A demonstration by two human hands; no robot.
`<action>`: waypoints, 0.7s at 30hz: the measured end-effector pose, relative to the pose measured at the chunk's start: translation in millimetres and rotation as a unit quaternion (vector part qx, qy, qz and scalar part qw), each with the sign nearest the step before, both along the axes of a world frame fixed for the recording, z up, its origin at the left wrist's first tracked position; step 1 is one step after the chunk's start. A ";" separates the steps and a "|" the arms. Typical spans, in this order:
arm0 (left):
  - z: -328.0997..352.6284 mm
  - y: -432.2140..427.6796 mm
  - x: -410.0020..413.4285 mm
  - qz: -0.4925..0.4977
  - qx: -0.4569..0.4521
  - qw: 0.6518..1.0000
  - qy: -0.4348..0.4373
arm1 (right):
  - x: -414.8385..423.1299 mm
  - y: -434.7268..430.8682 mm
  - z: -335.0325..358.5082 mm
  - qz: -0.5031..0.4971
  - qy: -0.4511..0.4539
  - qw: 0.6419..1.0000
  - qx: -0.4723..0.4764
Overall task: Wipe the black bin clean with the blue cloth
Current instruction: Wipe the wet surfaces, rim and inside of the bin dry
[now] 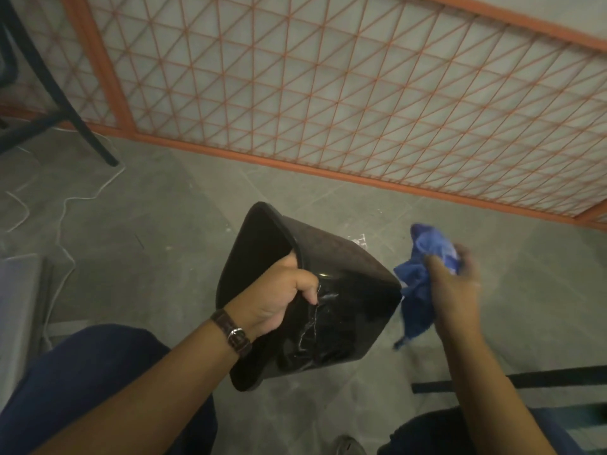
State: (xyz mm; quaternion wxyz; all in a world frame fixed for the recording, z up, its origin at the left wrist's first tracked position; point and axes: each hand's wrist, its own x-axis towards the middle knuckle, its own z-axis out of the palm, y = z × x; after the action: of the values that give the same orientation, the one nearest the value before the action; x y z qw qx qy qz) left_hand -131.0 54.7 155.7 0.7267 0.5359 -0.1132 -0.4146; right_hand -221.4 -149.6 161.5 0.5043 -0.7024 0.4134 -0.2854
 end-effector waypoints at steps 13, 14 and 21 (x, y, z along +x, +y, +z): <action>-0.3 3.0 0.8 -0.039 0.015 0.997 -0.071 | 43.1 55.6 30.8 0.533 0.020 0.665 -0.523; -0.9 3.1 1.4 -0.042 0.014 0.996 -0.073 | 45.7 56.5 26.6 0.530 0.022 0.671 -0.518; 2.2 4.1 3.7 -0.083 0.020 0.992 -0.096 | 85.0 53.5 22.4 0.527 0.042 0.689 -0.495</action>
State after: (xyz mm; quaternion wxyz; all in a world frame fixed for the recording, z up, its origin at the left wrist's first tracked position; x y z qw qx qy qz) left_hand -127.3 58.7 157.9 0.6646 0.5765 -0.2179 -0.4224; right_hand -136.4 -96.1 184.0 0.1329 -0.9638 -0.2053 -0.1063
